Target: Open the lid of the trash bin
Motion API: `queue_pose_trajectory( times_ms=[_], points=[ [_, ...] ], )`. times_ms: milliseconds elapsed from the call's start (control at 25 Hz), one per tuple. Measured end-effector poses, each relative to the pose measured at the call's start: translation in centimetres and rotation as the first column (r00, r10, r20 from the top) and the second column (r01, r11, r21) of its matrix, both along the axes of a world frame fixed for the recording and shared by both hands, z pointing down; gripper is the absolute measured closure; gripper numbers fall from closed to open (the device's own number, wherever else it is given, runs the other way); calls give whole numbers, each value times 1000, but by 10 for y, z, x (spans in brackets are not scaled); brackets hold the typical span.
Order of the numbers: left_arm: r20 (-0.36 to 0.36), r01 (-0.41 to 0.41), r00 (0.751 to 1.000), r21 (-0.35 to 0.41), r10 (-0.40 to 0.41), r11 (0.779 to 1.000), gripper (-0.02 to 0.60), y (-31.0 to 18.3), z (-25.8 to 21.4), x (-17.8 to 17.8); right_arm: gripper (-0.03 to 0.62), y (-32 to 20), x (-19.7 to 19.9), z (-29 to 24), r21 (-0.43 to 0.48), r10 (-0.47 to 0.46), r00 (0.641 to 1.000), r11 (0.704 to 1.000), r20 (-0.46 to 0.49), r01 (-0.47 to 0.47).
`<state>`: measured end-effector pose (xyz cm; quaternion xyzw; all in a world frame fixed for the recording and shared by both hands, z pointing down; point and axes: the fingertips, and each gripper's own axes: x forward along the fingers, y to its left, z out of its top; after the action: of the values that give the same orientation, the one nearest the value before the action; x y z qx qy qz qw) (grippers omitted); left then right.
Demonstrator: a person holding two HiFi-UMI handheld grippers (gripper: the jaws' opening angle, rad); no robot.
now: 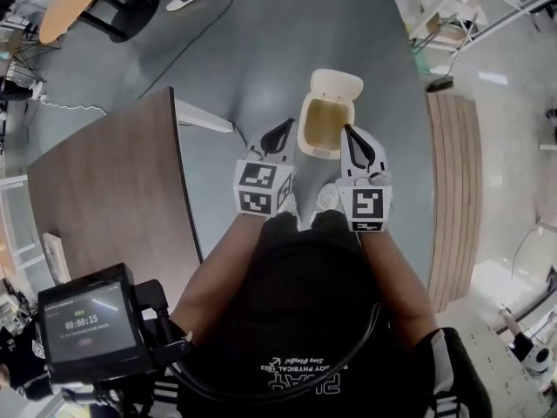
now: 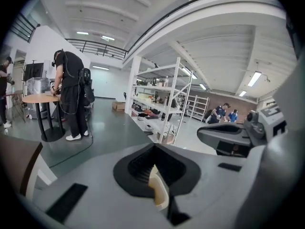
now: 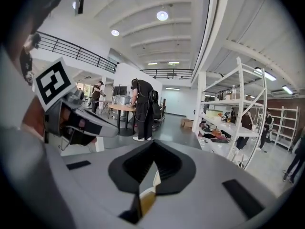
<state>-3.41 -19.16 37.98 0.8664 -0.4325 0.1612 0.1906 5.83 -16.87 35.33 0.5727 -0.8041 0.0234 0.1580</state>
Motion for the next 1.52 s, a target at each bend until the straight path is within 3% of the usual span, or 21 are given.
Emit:
queue_pose_trajectory(
  times_ms=[280,400,800,1000,1160,1280,1520],
  points=[
    [-32,-14,999,164,20,986,581,0,-67,2,594,-2,18,-53,98,50,997,994,63,-56],
    [-28,2,1000,172,3,985,581,2,-80,-3,594,0,12,-63,108,55,997,992,58,-61],
    [-36,-54,997,192,62,980,581,26,-95,-21,594,22,1,-75,112,140,989,983,50,-144],
    [-50,-77,995,149,85,986,581,52,-93,-13,594,46,22,-78,89,174,984,980,32,-176],
    [-34,-68,997,172,75,983,581,59,-101,-7,594,56,34,-80,61,189,982,980,16,-189],
    [-25,-63,997,174,68,983,581,73,-105,0,594,70,35,-74,22,172,985,985,16,-173],
    [4,-26,1000,190,25,981,581,120,-110,13,594,105,44,-77,50,91,995,994,48,-94]
  ],
)
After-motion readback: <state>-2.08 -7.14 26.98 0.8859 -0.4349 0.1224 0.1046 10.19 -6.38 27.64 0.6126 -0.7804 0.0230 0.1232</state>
